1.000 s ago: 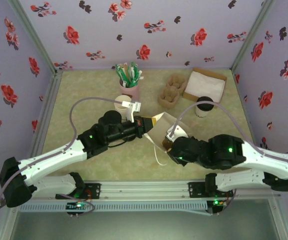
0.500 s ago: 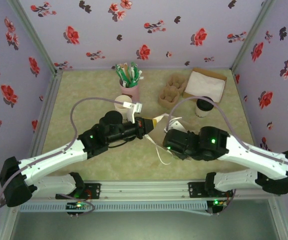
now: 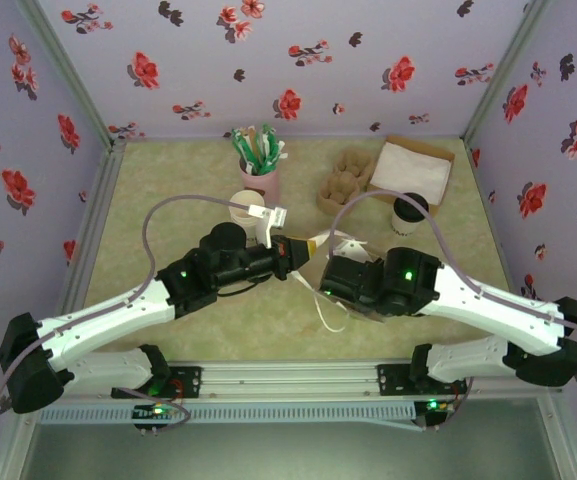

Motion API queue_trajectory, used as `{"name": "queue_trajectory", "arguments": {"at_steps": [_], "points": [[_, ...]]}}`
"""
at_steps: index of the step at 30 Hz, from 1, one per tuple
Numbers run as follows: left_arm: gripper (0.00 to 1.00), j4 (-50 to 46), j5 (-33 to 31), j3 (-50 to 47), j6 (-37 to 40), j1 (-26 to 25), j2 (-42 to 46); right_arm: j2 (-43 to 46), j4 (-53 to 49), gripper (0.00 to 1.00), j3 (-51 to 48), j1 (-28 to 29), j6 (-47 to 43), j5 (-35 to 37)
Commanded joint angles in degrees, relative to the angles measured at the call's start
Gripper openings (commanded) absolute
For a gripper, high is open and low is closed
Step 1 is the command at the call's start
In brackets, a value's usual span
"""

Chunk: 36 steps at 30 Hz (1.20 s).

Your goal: Pack the takeout coffee

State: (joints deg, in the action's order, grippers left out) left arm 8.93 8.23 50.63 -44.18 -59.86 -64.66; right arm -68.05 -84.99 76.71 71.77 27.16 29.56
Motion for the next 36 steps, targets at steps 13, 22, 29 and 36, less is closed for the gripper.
{"name": "queue_trajectory", "arguments": {"at_steps": [13, 22, 29, 36], "points": [[0.0, 2.93, 1.88, -0.18, 0.42, -0.59, 1.68, 1.01, 2.63, 0.32, -5.48, -3.54, -0.01, -1.78], [0.0, 2.85, 1.4, -0.88, -0.1, -0.52, 2.17, 1.17, 2.65, 0.15, -5.05, -4.16, -0.31, -2.2], [0.0, 2.03, -0.76, -0.88, -1.2, -0.59, 1.74, 2.85, 2.09, 0.01, -1.88, -4.1, -0.36, -2.01], [0.0, 0.62, -4.42, -1.46, -2.36, -0.65, 1.86, 8.28, 3.69, 0.0, 2.9, -4.1, -1.11, -2.89]]}}
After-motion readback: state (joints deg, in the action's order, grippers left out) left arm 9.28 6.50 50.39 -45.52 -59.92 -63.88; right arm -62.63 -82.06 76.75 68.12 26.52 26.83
